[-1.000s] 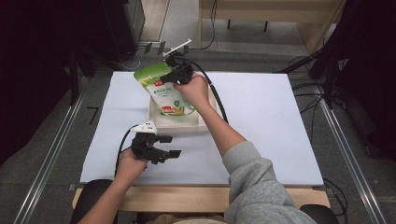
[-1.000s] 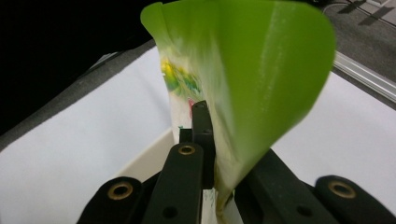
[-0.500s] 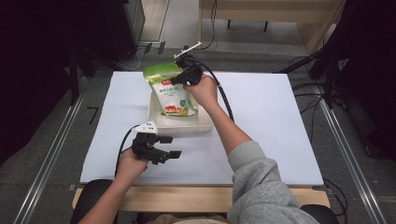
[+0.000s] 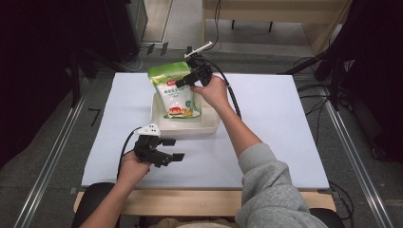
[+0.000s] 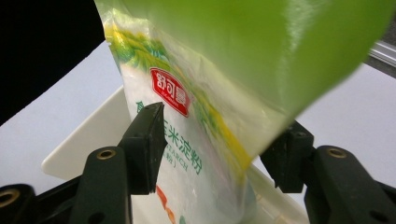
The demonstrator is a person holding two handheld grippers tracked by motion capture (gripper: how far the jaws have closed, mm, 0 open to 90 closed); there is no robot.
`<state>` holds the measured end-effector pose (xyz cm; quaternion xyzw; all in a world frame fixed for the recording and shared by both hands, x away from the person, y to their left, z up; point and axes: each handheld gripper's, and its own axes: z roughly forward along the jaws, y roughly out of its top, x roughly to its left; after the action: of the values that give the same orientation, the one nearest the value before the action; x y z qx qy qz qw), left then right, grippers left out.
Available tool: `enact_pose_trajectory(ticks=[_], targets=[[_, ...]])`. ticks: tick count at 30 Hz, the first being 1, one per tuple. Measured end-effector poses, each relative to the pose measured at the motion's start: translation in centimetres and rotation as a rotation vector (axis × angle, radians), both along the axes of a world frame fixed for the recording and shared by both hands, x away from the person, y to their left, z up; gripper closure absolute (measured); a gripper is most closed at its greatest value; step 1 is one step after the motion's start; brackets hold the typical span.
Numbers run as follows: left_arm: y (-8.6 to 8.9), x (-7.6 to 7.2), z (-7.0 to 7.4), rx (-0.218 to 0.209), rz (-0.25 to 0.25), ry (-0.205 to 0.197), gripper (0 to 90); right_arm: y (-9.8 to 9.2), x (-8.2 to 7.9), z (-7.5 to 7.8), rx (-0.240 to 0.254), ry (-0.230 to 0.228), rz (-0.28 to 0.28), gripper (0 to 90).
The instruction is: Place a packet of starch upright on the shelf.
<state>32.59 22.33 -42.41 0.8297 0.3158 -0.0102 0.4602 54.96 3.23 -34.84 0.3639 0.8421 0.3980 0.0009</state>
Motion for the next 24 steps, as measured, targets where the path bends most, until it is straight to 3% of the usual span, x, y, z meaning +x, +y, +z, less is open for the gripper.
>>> enact_pose_trajectory(ticks=[10, 15, 24], targets=[[0.0, 0.0, 0.0, 0.004, 0.003, -0.001, 23.5, -3.6, -1.1, 2.0, 0.035, -0.035, -0.034, 46.2], [0.0, 0.1, 0.0, 0.006, 0.004, -0.001, 23.5, -5.3, -2.6, 3.1, 0.047, -0.069, -0.028, 46.0], [0.0, 0.1, 0.0, 0.011, 0.004, 0.001, 23.5, -7.9, -5.8, 2.8, 0.062, -0.1, 0.005, 45.7]])
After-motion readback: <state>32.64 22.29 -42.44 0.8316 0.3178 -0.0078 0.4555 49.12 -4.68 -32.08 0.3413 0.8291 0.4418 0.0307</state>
